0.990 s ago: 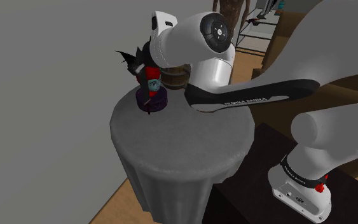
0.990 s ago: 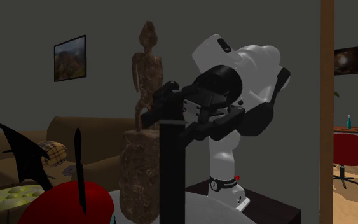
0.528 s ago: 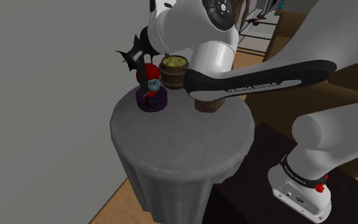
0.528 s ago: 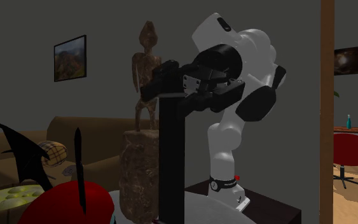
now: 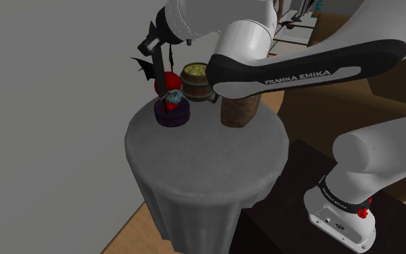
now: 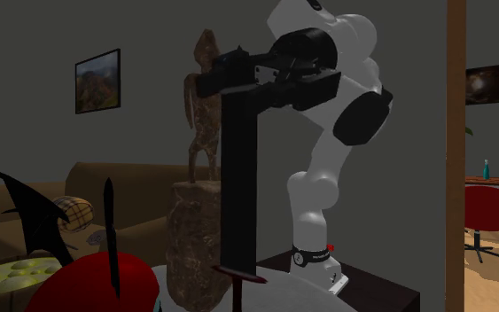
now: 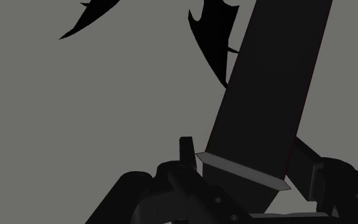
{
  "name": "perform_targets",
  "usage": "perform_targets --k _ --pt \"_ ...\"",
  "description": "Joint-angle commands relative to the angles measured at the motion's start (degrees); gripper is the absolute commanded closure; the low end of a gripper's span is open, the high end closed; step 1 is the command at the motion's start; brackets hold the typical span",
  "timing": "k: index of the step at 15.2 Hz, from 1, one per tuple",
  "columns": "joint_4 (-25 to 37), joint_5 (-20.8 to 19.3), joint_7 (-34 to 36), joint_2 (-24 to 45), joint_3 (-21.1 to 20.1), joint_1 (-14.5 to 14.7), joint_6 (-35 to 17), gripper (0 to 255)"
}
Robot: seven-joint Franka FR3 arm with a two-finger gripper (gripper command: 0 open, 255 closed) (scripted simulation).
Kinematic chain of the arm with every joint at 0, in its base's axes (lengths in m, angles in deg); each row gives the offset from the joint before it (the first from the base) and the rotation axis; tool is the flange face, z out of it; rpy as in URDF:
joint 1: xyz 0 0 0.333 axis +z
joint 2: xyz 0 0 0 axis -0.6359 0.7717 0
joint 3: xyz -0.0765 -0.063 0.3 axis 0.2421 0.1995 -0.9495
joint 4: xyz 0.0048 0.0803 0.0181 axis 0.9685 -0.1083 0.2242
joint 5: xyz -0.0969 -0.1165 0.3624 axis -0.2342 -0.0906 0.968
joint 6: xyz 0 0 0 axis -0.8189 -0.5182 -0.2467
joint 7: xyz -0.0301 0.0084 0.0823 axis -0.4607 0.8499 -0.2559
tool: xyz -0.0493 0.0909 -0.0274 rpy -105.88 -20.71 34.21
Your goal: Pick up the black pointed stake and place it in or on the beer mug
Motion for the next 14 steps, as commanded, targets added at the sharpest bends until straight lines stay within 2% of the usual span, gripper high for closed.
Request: perform_targets --k 1,14 --pt "1.03 0.24 -0.72 0.22 1.02 0.98 1.35 255" --pt "9.35 2.00 -5.77 1.96 6.58 5.73 10.37 255"
